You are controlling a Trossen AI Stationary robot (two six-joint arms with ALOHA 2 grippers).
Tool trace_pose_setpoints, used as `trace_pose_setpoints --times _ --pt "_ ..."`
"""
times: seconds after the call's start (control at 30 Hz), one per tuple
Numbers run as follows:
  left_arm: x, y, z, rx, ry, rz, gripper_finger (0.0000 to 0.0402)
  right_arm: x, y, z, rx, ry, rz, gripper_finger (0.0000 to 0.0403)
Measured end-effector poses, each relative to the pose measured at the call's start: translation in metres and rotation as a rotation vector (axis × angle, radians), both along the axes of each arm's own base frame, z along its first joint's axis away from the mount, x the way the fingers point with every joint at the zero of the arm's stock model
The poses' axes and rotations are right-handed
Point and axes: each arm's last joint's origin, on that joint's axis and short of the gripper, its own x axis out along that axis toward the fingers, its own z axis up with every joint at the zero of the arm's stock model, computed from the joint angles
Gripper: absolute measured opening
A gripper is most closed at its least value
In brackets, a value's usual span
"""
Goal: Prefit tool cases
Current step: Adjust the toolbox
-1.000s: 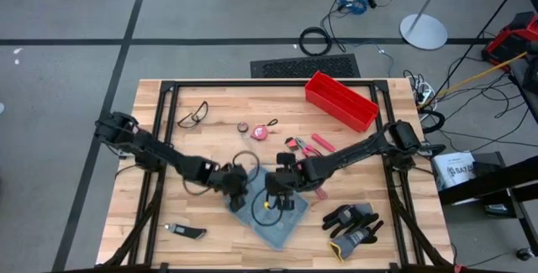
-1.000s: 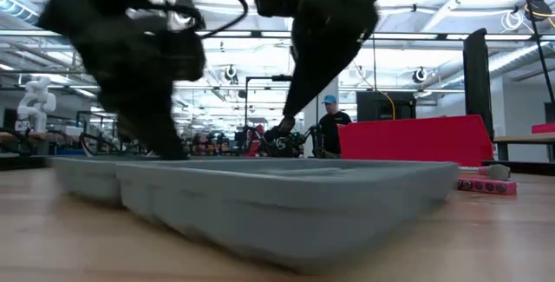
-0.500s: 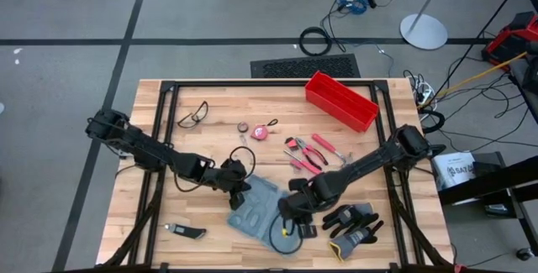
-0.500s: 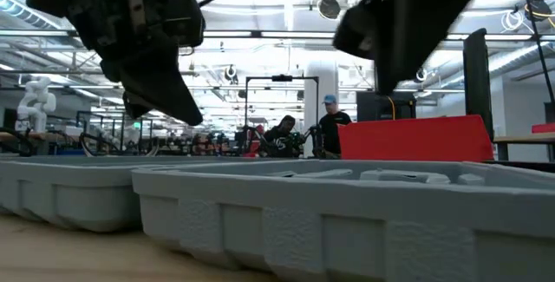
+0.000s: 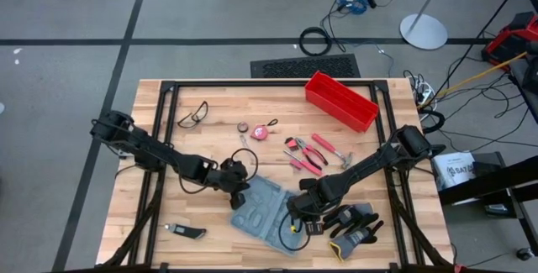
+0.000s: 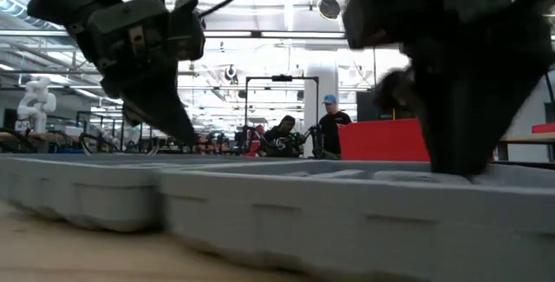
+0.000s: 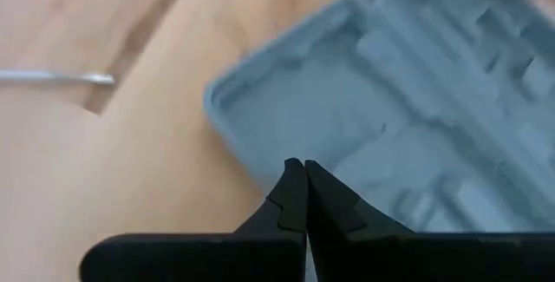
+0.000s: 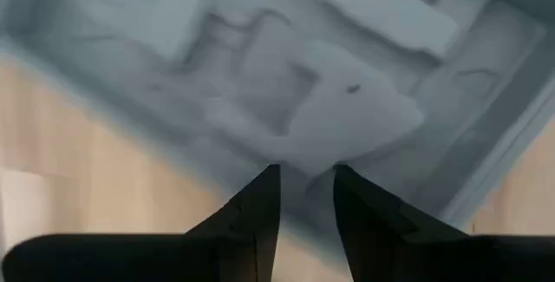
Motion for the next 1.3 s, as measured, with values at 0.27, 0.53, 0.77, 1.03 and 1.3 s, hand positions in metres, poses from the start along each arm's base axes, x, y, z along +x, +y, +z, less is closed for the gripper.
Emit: trace_pose_setpoints --times 0.27,0.53,0.77,1.03,1.3 --pt "0.001 -0.005 -0.014 -0.087 0.070 0.001 0.0001 0.006 -0.023 -0.005 -0.129 -0.055 0.077 0.0100" --pt "-0.002 -0.015 -0.012 -0.167 0.071 -0.022 0.0001 0.022 -0.068 -0.005 -0.275 -0.099 0.192 0.0100" --pt "-0.003 -0.011 -0.012 -0.131 0.087 0.011 0.0001 0.036 -0.100 -0.004 -0.308 -0.168 0.209 0.0100" --pt "-0.005 0.014 -0.017 0.012 0.160 0.080 0.0001 0.043 -0.130 -0.004 -0.318 -0.189 0.140 0.0100" --pt "0.001 0.041 -0.011 0.141 0.126 0.120 0.0001 0.047 -0.150 -0.003 -0.331 -0.215 0.081 0.0100"
